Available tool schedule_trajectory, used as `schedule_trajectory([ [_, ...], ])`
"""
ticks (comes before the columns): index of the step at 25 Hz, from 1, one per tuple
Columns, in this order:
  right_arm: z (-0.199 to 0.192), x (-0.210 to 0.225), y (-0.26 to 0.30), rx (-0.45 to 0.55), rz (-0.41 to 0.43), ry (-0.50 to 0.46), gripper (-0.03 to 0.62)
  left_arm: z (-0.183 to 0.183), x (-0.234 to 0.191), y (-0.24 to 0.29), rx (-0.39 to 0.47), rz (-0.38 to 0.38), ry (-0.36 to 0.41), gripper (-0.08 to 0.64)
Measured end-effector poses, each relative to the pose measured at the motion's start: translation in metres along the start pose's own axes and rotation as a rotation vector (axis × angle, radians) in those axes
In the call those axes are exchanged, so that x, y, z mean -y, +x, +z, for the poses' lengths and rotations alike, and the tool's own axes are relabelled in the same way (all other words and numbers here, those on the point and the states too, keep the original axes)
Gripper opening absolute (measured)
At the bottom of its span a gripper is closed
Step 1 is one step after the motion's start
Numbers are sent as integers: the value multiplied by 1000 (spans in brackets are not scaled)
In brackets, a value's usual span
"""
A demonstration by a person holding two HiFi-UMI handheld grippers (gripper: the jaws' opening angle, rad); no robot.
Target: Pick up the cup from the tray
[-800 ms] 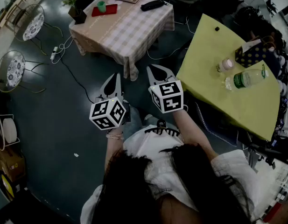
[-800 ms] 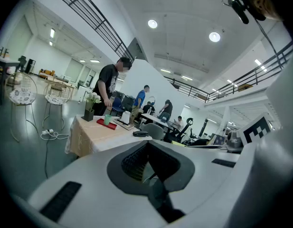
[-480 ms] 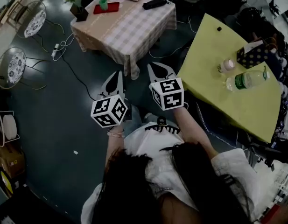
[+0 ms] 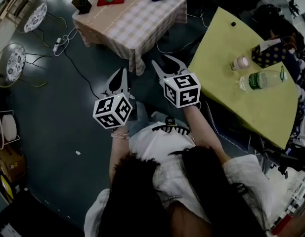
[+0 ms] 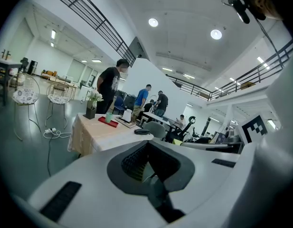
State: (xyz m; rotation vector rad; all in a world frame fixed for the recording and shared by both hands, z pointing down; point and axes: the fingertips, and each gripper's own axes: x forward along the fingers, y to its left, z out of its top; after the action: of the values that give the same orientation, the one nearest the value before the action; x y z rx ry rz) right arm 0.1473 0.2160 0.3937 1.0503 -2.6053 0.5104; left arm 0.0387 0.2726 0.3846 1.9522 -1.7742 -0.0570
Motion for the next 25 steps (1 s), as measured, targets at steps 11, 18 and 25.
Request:
schedule_trajectory([
  [11, 15, 17, 35, 6, 13, -15, 204, 18, -34, 40, 10, 9, -35, 9],
  [18, 38, 35, 87, -3, 0, 23, 209, 40, -63, 99, -42, -7, -26, 9],
  [25, 72, 41, 151, -4, -25, 51, 212, 77, -106, 148, -87, -36, -25, 9],
])
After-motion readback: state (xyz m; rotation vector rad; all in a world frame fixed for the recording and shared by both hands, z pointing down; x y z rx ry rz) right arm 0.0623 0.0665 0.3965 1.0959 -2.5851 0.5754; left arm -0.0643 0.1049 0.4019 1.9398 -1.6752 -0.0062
